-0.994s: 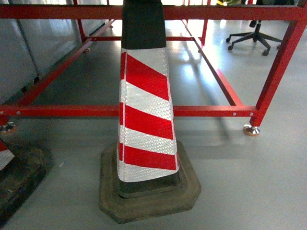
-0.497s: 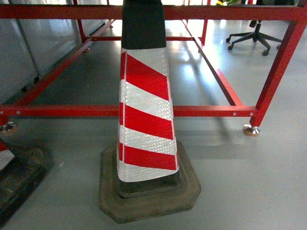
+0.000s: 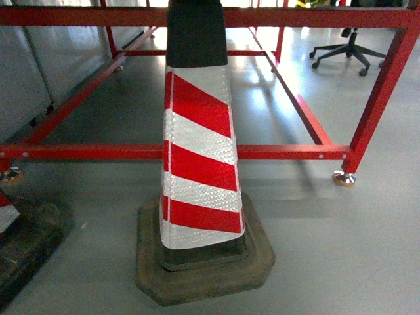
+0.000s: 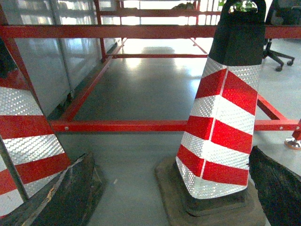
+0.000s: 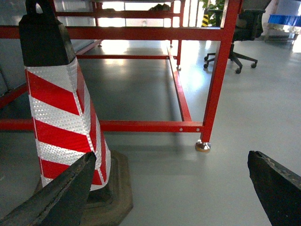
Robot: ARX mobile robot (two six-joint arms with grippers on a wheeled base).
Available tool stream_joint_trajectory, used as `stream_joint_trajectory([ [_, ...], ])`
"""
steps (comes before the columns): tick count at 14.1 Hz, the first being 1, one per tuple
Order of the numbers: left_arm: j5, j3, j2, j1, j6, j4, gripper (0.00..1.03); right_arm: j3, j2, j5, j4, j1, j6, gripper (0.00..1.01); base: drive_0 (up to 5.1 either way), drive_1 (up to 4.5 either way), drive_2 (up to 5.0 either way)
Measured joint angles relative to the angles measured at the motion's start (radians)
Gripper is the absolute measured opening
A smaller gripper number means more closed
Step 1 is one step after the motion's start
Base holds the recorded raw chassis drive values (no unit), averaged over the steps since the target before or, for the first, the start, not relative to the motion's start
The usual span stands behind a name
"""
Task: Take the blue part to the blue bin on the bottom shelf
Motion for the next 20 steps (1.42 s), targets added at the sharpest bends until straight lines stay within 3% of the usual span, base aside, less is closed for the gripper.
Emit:
stream_joint_trajectory([
  [20,0.000,0.000,0.000,0.000,0.000,0.000,0.98,0.000,0.000,0.000,0.000,0.000,0.000,0.98,0.0,0.00,0.0],
])
